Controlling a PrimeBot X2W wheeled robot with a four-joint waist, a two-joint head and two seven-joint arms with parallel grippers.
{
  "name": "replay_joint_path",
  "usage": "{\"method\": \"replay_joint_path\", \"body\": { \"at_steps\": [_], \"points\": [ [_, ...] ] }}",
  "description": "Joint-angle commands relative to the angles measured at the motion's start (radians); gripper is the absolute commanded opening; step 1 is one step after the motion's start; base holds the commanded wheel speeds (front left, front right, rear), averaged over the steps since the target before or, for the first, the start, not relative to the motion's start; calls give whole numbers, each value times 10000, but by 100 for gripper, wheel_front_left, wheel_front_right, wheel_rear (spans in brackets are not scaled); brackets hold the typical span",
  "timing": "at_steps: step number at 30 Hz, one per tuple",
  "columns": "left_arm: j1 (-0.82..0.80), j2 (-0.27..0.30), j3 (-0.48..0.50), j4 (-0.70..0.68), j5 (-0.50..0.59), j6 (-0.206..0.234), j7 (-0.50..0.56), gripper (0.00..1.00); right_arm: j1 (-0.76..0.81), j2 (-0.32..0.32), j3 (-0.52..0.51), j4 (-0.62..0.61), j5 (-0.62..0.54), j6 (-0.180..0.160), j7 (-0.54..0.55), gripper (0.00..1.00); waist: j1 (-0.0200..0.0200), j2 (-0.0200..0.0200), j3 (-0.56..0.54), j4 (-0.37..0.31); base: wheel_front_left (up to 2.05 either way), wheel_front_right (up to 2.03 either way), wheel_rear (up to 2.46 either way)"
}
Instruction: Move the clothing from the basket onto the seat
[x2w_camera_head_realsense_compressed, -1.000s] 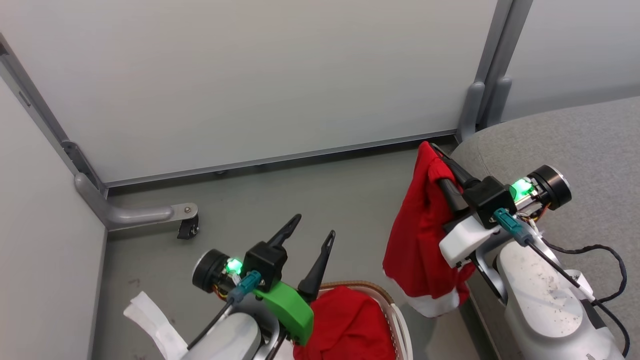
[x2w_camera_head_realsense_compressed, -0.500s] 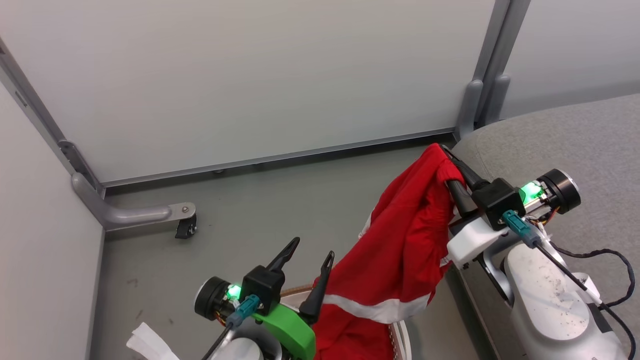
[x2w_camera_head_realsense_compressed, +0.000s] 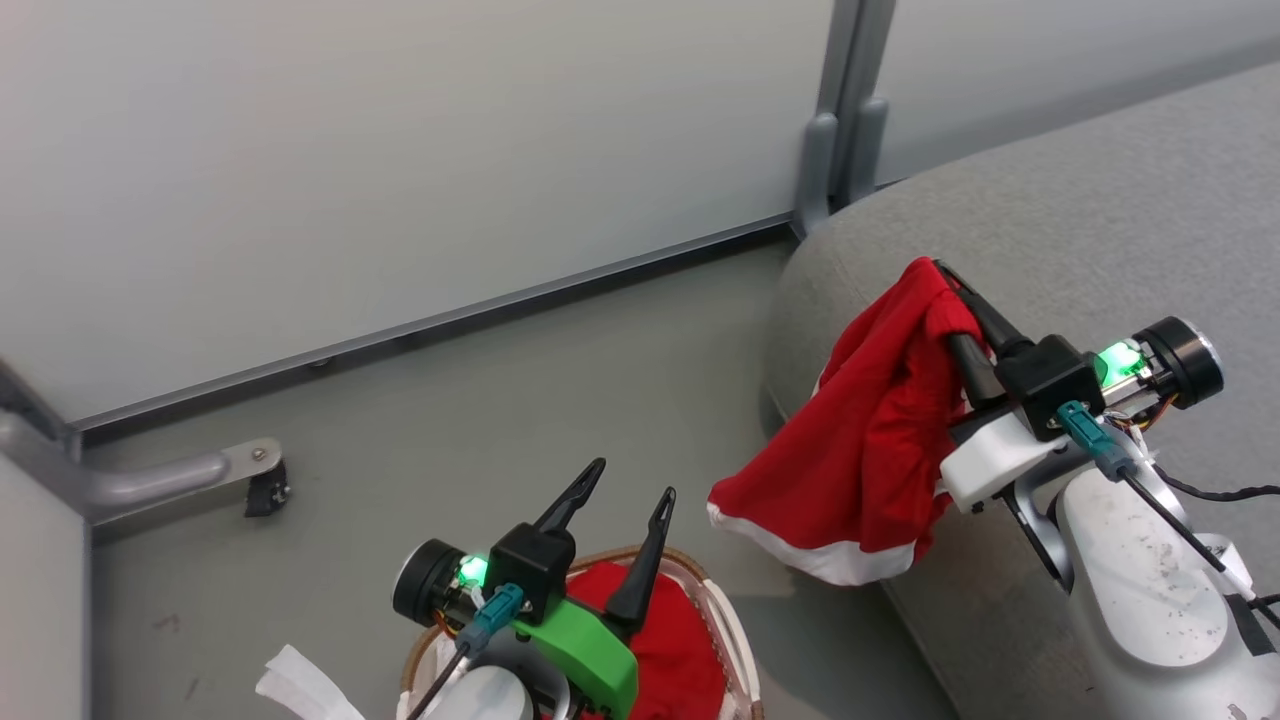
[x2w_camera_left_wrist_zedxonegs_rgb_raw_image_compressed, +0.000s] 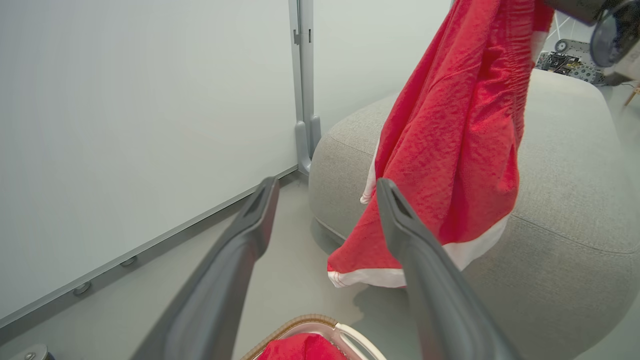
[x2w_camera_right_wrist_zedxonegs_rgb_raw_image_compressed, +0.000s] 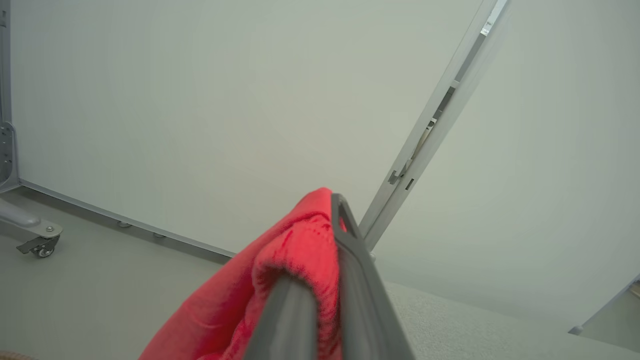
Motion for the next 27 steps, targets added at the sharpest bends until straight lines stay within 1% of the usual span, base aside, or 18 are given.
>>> {"method": "replay_joint_path", "body": {
  "at_steps": [1, 6, 12, 19, 25, 27],
  "points": [
    [-59, -39, 31, -3, 103, -43, -5, 100, -95, -77, -93, -63, -22, -14, -49, 0, 0, 0, 538, -1070, 0, 0, 0],
    [-363, -73, 123, 60, 371, -163, -5, 100, -219, -111, -369, -189, -8, -14, -49, 0, 0, 0, 966, -1933, 0, 0, 0],
    [-613, -91, 101, 194, 577, -277, -5, 100, -237, 41, -688, -357, 17, -14, -49, 0, 0, 0, 1408, -2544, 0, 0, 0],
    [-846, -29, 91, 174, 851, -362, -5, 100, -402, 123, -1037, -450, -19, -14, -49, 0, 0, 0, 1931, -2714, 0, 0, 0],
    [-1050, 55, 56, 107, 1007, -394, -6, 100, -946, 178, -1568, -453, -79, -14, -49, 0, 0, 0, 2508, -2530, 0, 0, 0],
    [-1153, 94, 25, 77, 1056, -407, -6, 100, -1333, 34, -1791, -517, -178, -14, -49, 0, 0, 0, 2749, -2406, 0, 0, 0]
  ]
}}
